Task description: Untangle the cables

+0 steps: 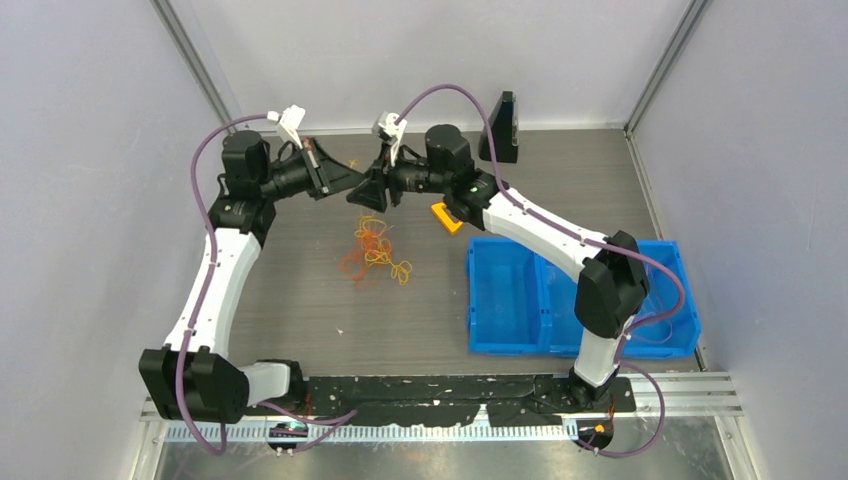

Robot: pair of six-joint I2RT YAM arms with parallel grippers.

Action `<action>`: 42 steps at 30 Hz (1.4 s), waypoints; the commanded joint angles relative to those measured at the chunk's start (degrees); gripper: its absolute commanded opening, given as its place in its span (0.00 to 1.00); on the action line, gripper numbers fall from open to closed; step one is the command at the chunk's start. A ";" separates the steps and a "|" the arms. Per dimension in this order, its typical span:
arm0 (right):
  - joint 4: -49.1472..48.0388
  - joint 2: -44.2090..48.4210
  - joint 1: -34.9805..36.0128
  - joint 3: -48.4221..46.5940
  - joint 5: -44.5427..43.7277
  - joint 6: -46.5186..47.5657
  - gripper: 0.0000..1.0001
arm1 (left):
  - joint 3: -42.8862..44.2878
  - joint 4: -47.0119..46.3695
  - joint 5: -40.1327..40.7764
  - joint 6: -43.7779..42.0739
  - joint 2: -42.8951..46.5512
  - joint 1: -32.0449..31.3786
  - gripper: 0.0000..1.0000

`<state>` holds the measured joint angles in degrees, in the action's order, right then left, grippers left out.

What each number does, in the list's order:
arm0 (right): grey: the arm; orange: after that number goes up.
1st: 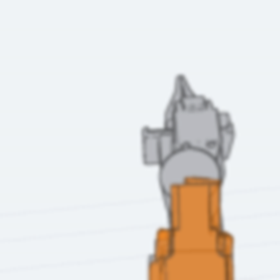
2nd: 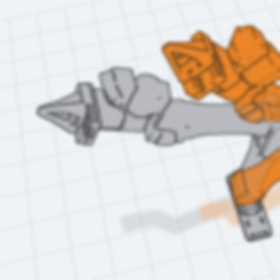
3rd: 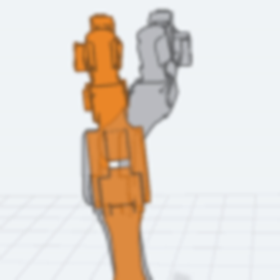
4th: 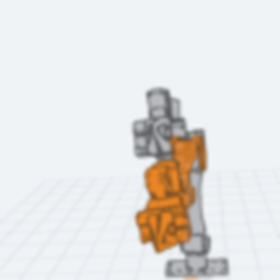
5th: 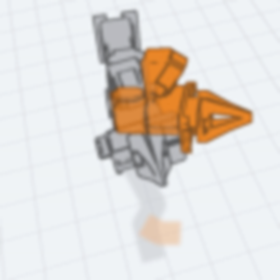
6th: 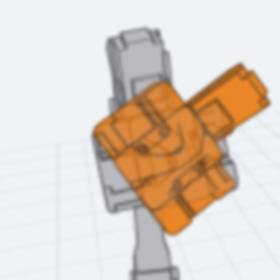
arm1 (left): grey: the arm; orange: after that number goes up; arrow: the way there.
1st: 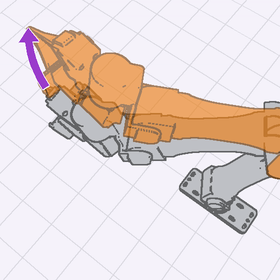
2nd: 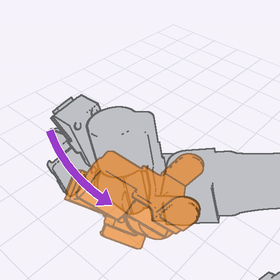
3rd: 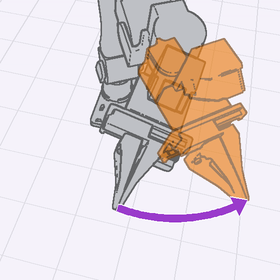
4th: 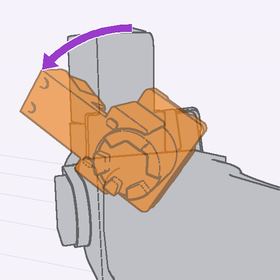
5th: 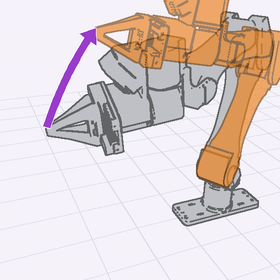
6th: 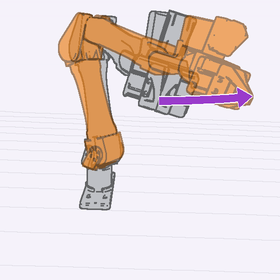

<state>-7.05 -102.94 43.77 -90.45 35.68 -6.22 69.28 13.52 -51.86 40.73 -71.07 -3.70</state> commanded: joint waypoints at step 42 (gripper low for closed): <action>-5.62 -1.88 1.44 -37.57 -6.28 -24.55 0.05 | -31.78 -7.85 25.32 -28.72 18.63 0.96 0.21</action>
<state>-8.71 -105.82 46.28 -120.84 31.81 -28.21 39.07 1.19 -28.18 14.17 -53.65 -2.68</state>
